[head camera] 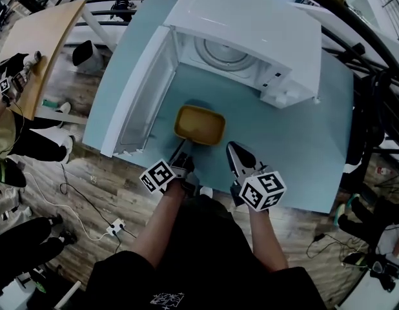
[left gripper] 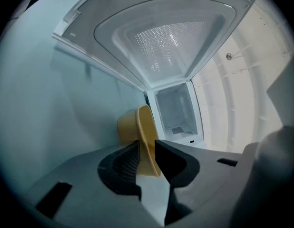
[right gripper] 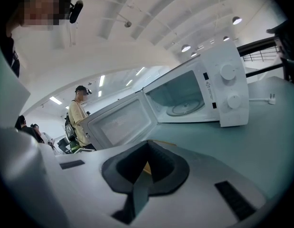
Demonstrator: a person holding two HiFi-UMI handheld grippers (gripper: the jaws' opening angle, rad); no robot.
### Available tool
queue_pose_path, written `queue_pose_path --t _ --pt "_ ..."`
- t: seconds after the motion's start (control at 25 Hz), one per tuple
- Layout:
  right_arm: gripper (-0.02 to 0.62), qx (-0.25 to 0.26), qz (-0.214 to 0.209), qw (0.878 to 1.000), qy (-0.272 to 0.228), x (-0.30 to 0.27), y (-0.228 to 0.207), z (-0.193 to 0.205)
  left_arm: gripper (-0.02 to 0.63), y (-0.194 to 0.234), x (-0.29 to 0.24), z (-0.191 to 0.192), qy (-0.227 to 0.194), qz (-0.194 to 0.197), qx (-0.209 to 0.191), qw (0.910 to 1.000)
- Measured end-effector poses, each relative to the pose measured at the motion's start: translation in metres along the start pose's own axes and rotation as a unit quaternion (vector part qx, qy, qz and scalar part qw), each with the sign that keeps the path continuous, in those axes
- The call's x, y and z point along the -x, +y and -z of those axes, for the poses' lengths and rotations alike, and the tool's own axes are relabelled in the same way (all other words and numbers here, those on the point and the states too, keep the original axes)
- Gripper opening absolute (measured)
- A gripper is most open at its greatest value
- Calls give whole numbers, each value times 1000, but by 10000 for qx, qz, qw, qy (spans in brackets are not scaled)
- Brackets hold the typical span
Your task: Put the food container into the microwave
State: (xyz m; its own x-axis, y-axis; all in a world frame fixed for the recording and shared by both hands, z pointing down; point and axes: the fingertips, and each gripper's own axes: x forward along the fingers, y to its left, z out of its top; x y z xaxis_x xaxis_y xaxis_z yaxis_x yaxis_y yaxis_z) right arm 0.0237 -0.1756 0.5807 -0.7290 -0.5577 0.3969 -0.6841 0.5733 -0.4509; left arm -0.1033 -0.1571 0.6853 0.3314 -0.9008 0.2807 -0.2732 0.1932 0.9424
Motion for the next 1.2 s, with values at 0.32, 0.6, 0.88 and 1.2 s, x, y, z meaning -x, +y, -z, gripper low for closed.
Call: queue_pose_path --t 0.32,0.6,0.88,1.2 --pt "6 -18 -56 10000 50 -7 -2 3 81 7 -7 -3 -110 -33 214 9997" --pt "6 -15 -31 9999 94 -9 -8 2 67 10 -10 -4 -119 -67 369 9992" --pt "6 -57 -30 9999 137 -9 -12 5 40 9 -11 -7 -195 -85 517 9984" --pt "6 -42 -62 9999 97 -10 -11 1 25 0 -13 -9 -223 35 680 9974"
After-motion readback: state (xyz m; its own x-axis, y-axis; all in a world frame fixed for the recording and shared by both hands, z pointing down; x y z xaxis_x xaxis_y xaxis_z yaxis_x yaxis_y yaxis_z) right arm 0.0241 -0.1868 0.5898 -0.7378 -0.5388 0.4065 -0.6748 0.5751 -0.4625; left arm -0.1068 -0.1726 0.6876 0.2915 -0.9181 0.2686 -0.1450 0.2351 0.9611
